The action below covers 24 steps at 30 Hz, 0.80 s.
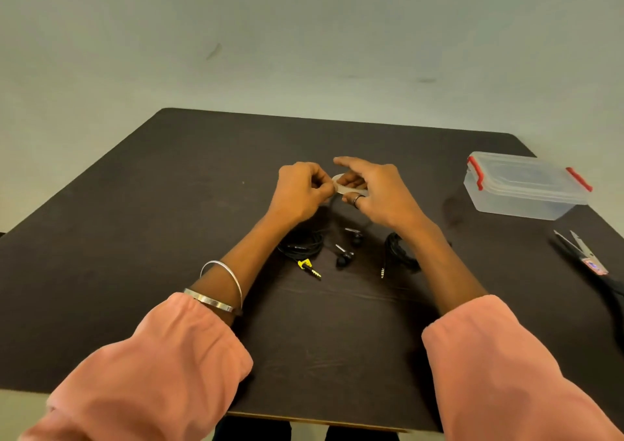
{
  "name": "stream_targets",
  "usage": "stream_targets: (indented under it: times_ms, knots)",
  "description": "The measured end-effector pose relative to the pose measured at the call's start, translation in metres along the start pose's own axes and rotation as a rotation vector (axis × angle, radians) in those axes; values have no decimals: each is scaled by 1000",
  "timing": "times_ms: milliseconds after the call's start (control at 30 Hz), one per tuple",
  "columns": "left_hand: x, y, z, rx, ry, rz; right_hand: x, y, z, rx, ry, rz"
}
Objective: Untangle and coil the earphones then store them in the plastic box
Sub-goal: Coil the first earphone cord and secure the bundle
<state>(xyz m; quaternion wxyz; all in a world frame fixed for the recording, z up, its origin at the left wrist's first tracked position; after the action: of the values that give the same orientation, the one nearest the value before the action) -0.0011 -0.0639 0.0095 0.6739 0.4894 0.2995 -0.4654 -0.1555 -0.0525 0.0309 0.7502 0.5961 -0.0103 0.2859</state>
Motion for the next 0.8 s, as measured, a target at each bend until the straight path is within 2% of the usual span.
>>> stream_targets:
  times_ms: [233,400,633,800]
  knots:
    - [-2,-1,-6,-107,-47,-1,4,-3,-2,-74,6,6]
    - [-3,0,-10,-142,-40,-65,6,-4,-5,-28,-16,-8]
    - [1,1,-10,-59,58,-148,2,-6,-3,28,-21,-121]
    - [1,4,-8,10,175,-204,-8,6,-5,100,-59,-6]
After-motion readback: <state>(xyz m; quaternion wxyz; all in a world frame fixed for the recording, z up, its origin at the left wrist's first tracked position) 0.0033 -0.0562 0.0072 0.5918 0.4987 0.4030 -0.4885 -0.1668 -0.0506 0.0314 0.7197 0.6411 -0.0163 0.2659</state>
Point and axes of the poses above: each hand's wrist, its own z-axis towards the middle knuckle, its own y-axis out of the back of the hand, x = y × z, the point moved 1 cm from there along z, towards the middle knuckle, and after that the axes turned 15 degrees about -z, right-handed, at the moved point
